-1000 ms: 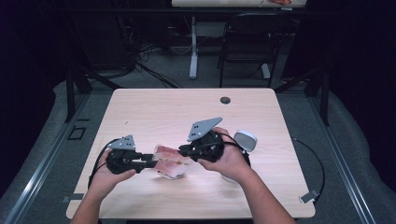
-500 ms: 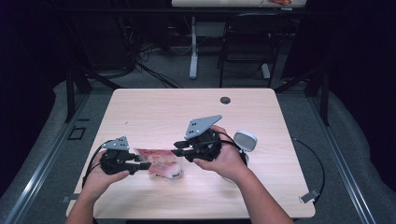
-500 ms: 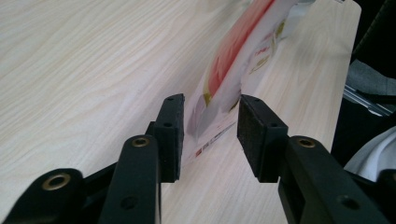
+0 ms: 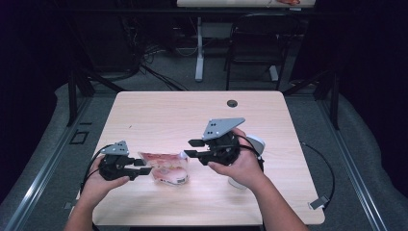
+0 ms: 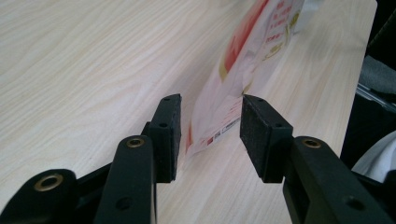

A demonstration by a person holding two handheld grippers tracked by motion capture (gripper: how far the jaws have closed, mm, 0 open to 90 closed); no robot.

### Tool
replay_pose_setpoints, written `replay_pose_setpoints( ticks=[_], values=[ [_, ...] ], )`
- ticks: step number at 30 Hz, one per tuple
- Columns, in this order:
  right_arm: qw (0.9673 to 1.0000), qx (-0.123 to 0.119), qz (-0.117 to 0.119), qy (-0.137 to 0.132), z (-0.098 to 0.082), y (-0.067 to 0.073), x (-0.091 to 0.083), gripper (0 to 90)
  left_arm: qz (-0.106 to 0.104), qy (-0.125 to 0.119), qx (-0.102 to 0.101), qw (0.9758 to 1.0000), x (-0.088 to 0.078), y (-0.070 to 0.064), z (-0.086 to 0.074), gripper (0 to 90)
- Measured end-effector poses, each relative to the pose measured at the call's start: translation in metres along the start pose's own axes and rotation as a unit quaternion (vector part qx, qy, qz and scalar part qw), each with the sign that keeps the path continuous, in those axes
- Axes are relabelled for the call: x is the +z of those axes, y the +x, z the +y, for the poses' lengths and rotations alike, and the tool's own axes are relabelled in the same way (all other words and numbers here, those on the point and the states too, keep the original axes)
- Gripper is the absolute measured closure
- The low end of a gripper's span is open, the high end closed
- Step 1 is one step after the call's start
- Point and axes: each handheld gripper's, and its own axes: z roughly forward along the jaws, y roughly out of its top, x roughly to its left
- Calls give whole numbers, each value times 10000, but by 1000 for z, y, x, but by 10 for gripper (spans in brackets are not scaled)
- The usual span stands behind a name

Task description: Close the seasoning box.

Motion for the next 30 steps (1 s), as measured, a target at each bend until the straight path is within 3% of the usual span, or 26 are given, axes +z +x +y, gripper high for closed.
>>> replay_pose_setpoints(
  ticks=[5, 14, 21, 30],
  values=[
    [9983, 301, -502, -62, -10, -15, -17, 677, 0, -36, -30, 10000, -10, 1, -2, 597],
    [9870, 896, -1336, 7, -43, -47, -46, 802, 218, -190, -97, 9995, -25, 5, -4, 619],
    [9789, 1129, -1702, 95, -59, -61, -60, 900, 307, -240, -202, 9990, -26, 8, -6, 625],
    [9699, 1303, -2049, 189, -76, -73, -68, 900, 320, -205, -202, 9991, -24, 9, -6, 622]
  ],
)
